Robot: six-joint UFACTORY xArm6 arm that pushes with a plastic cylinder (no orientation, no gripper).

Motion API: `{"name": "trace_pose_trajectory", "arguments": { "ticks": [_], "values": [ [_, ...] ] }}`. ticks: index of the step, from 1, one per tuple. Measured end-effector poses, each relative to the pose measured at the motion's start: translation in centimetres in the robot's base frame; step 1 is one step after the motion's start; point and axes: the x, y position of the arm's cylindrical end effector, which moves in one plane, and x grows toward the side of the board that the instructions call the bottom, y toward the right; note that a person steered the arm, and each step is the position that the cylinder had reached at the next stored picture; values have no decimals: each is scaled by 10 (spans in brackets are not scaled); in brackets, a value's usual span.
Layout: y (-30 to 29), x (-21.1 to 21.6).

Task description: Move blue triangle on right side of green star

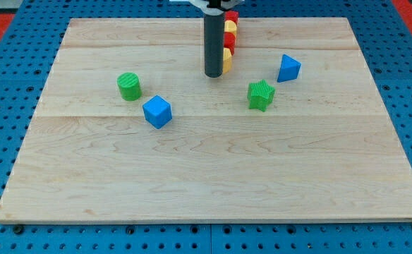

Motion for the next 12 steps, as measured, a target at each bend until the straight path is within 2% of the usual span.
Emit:
{"name": "trace_pose_trajectory", "arguments": {
  "ticks": [1,3,9,11,12],
  "values": [
    [49,12],
    [108,-5],
    [133,-12],
    [160,-34],
    [164,-17]
  ]
}}
